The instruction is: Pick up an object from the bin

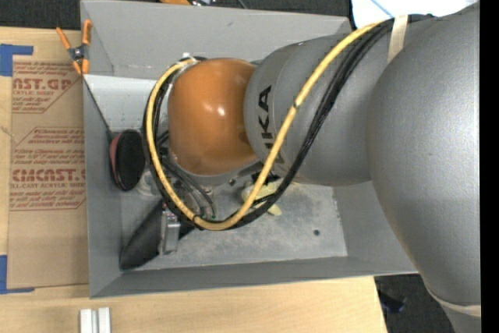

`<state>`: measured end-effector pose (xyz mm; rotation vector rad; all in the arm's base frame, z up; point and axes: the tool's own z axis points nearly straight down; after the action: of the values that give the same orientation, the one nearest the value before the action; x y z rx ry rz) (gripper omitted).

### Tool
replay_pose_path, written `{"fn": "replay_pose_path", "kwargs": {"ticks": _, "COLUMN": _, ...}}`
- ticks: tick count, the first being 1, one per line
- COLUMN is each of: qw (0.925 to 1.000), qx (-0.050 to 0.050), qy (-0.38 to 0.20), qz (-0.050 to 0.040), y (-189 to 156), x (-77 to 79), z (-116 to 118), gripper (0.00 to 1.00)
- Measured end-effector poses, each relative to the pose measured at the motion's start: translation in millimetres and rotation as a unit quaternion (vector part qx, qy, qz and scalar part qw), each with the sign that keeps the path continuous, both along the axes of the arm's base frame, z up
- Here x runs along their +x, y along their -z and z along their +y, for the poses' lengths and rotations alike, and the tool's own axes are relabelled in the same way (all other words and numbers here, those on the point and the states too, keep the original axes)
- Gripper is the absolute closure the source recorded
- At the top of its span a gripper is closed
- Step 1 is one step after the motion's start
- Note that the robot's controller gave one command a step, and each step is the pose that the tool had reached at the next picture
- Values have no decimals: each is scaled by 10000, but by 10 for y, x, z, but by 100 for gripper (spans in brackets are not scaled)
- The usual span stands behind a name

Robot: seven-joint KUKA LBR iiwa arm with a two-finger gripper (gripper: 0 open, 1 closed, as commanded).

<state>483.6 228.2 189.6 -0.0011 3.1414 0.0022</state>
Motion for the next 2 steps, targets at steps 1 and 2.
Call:
{"fn": "replay_pose_path", "kwargs": {"ticks": 1, "qw": 10000, "qx": 0, "qy": 0, "qz": 0, "y": 0, "x": 0, "z": 0, "gripper": 0}}
{"fn": "replay_pose_path", "kwargs": {"ticks": 2, "qw": 9937, "qx": 3, "qy": 1125, "qz": 5, "y": 394, "x": 68, "z": 47, "gripper": 0}}
